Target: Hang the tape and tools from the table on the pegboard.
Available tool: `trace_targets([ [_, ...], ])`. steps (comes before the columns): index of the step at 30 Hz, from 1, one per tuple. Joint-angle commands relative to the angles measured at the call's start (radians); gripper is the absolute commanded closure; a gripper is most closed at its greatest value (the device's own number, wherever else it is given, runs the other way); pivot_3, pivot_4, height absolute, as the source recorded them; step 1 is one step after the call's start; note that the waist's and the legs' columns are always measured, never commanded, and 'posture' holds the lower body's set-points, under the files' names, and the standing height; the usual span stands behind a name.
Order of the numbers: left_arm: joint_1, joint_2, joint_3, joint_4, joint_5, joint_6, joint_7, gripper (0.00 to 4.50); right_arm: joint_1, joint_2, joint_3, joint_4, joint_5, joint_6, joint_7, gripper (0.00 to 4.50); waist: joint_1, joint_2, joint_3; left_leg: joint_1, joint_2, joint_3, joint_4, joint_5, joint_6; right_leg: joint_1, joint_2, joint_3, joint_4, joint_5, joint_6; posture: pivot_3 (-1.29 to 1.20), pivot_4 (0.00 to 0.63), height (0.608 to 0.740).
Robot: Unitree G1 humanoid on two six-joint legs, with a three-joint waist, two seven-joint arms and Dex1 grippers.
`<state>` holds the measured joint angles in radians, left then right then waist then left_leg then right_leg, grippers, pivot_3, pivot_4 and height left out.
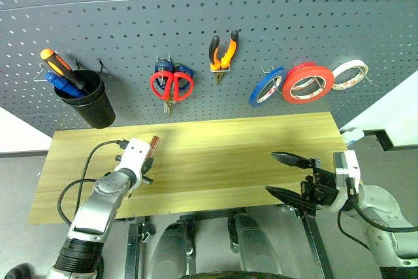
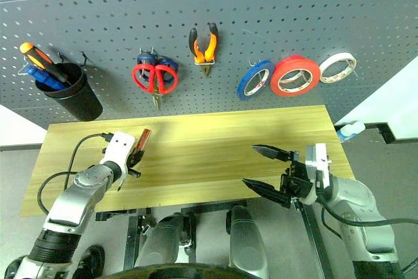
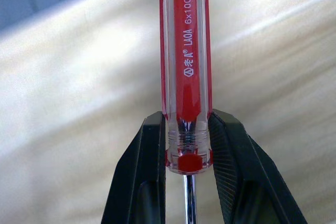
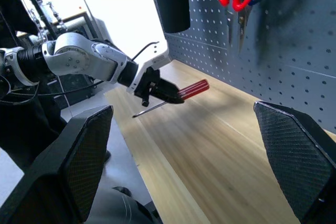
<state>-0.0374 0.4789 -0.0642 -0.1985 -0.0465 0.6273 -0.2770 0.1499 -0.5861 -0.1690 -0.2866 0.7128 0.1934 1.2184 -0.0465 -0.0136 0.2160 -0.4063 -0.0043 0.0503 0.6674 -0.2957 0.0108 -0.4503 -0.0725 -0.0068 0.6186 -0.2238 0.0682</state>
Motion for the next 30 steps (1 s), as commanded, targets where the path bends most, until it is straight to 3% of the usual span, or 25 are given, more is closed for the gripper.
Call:
trace_targets([
  [1,0.019,0.034,-0.011,-0.028,0.055,-0.124,-0.014,3.68,-0.022,0.009,0.004,0.013,0.005,-0.012,0.013,0.00,0.001,-0.001,-0.011,0.000,0.000,0.000,0.000,0.000,0.000,0.000,0.000,0.000,0.000,0.000,0.000,-0.18,0.125,0.736],
  [12,0.036,0.077,-0.019,-0.014,0.160,-0.456,-0.033,3.68,-0.103,0.040,0.032,0.125,-0.063,-0.111,0.040,0.00,0.000,0.000,-0.062,0.012,-0.001,0.001,0.001,0.000,0.000,0.012,0.001,0.000,0.001,0.000,0.001,-0.18,0.072,0.736],
  [24,0.004,0.043,0.037,-0.027,0.208,-0.670,0.028,3.68,-0.211,0.052,0.040,0.241,-0.097,-0.157,0.063,0.00,-0.001,0.001,-0.121,0.023,0.000,0.001,0.001,0.000,0.000,0.022,0.006,0.001,0.002,0.001,0.001,-0.16,0.002,0.736],
  [30,-0.014,0.025,0.074,-0.036,0.222,-0.714,0.064,3.68,-0.276,0.061,0.047,0.265,-0.110,-0.148,0.053,0.00,-0.002,0.002,-0.139,0.033,0.002,0.003,0.001,0.000,0.000,0.031,0.009,0.001,0.002,0.001,0.002,-0.15,0.000,0.736],
])
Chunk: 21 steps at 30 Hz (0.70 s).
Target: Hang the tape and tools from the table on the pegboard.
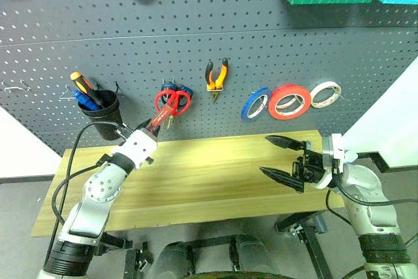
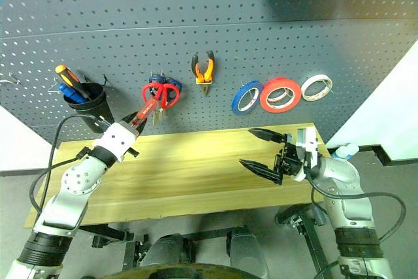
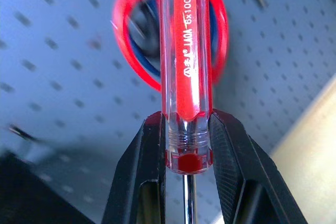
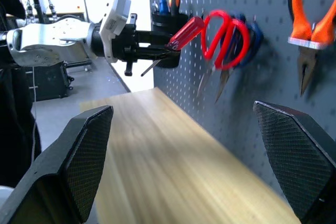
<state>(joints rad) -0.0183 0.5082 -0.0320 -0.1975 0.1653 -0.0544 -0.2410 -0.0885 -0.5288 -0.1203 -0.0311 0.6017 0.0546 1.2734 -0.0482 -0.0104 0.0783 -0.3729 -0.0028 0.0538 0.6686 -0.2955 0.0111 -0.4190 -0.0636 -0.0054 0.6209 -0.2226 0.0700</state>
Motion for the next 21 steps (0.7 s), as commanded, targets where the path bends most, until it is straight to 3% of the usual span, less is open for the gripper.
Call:
trace_targets([
  [1,-0.042,-0.009,0.049,-0.041,0.004,-0.037,0.028,3.68,-0.046,0.004,-0.004,0.022,0.000,-0.012,0.003,0.00,0.000,-0.002,-0.004,0.000,0.000,0.000,0.000,0.000,0.000,0.000,0.000,0.000,0.000,0.000,-0.001,-0.15,0.000,0.736],
  [21,-0.185,-0.072,0.110,-0.089,0.019,0.009,0.058,3.68,-0.140,0.003,-0.026,0.274,-0.023,-0.121,0.132,0.00,0.003,0.001,-0.009,0.002,0.001,-0.001,0.015,-0.002,0.003,0.007,0.001,0.000,0.003,0.004,0.001,-0.11,0.000,0.736],
])
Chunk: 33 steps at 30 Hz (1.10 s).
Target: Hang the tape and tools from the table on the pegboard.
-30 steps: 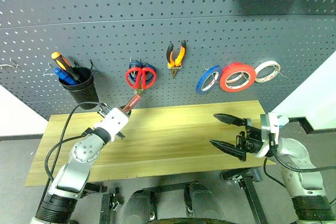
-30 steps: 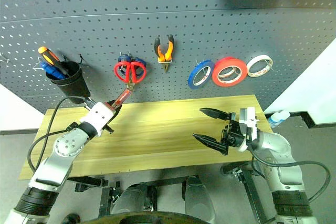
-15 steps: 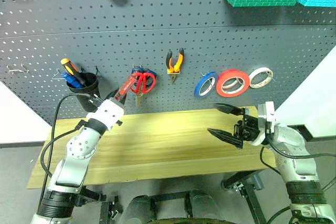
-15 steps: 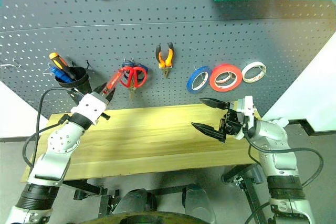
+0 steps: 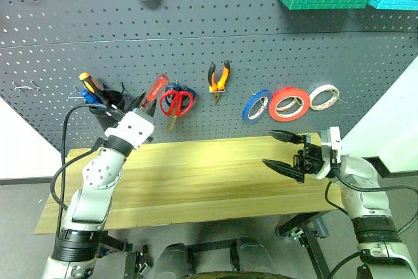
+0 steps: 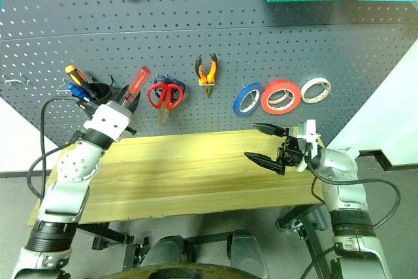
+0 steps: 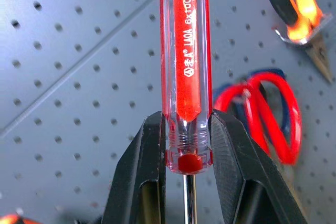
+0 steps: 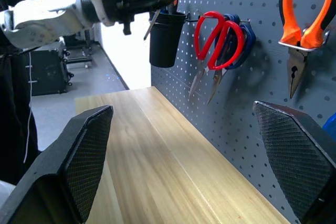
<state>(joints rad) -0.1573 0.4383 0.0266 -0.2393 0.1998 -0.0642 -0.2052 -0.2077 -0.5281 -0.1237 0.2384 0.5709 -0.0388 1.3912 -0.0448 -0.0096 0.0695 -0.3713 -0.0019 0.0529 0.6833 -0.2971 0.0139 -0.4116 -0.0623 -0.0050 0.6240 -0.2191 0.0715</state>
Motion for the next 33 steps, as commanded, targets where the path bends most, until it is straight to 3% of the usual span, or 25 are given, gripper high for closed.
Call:
trace_targets([
  [1,-0.062,0.000,0.065,-0.045,-0.021,0.035,0.023,3.68,-0.021,0.004,-0.023,0.012,0.007,-0.033,0.019,0.00,0.000,0.000,0.000,0.000,0.000,0.000,0.000,0.000,0.000,0.000,0.000,0.000,0.000,0.000,0.000,-0.11,0.000,0.736],
  [13,-0.225,0.032,0.152,-0.038,-0.073,0.139,0.010,3.68,-0.019,0.016,-0.023,0.082,0.000,-0.083,0.052,0.00,0.000,0.000,0.000,0.001,0.000,0.000,0.001,0.000,0.000,0.000,0.001,0.000,0.002,0.000,0.001,-0.10,0.000,0.736],
  [22,-0.297,0.030,0.214,0.078,-0.110,0.173,0.043,3.68,-0.016,0.009,-0.029,0.112,-0.001,-0.095,0.072,0.00,-0.001,0.000,-0.001,0.002,0.000,0.000,0.001,0.000,0.000,0.000,0.002,0.001,0.004,0.000,0.001,-0.10,0.000,0.736],
  [33,-0.294,-0.033,0.248,0.189,-0.186,0.169,0.106,3.68,0.003,-0.012,-0.045,0.092,0.012,-0.071,0.082,0.00,-0.001,0.000,-0.001,0.002,0.000,0.000,0.001,0.000,0.000,0.000,0.001,0.001,0.005,0.000,0.001,-0.11,0.000,0.736],
])
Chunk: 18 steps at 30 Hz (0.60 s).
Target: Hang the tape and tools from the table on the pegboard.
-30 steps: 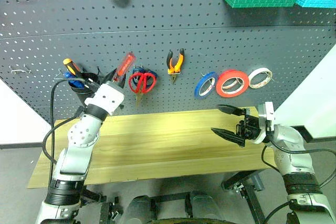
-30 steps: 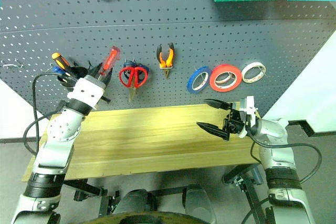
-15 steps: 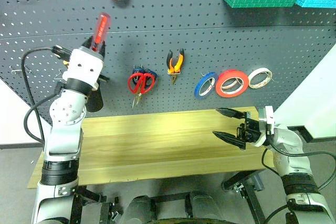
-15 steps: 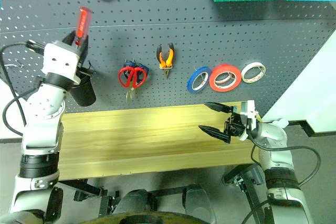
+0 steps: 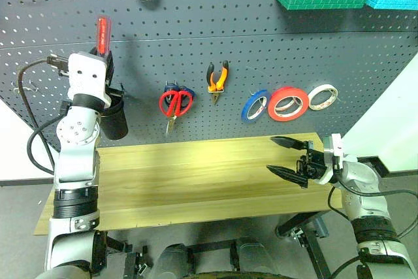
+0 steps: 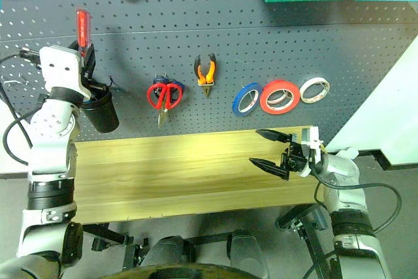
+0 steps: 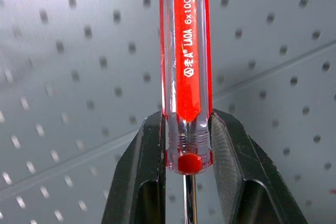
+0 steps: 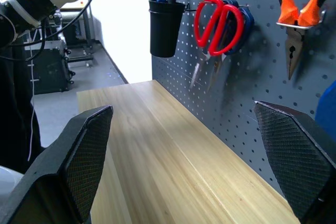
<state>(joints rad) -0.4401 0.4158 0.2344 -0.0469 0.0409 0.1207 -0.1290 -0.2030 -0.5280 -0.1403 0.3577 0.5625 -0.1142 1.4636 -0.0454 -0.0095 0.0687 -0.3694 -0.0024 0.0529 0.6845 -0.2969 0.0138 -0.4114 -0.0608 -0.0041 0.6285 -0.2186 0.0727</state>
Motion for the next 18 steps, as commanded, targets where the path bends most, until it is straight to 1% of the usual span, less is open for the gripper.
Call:
trace_targets([
  [1,-0.005,-0.014,0.042,0.001,-0.027,-0.019,0.037,3.68,0.000,-0.013,-0.032,-0.031,0.029,0.013,0.015,0.00,-0.001,0.000,0.000,0.000,0.000,0.000,0.000,0.000,0.000,0.000,0.000,0.000,0.000,0.000,0.000,-0.12,0.000,0.736],
  [6,0.030,-0.015,0.062,0.020,-0.028,-0.033,0.069,3.68,0.011,-0.005,-0.046,-0.089,0.094,0.095,0.029,0.00,-0.002,0.000,0.000,0.000,0.000,0.000,0.000,0.000,0.000,0.000,0.000,0.000,0.000,0.000,0.000,-0.11,0.000,0.736],
  [12,0.048,-0.016,0.049,0.053,-0.021,-0.055,0.091,3.68,-0.001,0.020,-0.070,-0.195,0.200,0.227,-0.018,0.00,0.000,0.000,-0.001,0.000,0.000,0.000,0.000,0.000,0.000,0.000,-0.002,0.000,0.001,0.000,0.000,-0.12,0.000,0.736],
  [18,0.051,-0.019,0.036,0.062,-0.021,-0.063,0.097,3.68,0.002,0.037,-0.082,-0.226,0.235,0.269,-0.038,0.00,0.000,-0.001,-0.001,0.000,0.000,0.000,0.000,0.000,0.000,0.000,-0.002,0.000,0.000,0.000,0.000,-0.12,0.000,0.736],
])
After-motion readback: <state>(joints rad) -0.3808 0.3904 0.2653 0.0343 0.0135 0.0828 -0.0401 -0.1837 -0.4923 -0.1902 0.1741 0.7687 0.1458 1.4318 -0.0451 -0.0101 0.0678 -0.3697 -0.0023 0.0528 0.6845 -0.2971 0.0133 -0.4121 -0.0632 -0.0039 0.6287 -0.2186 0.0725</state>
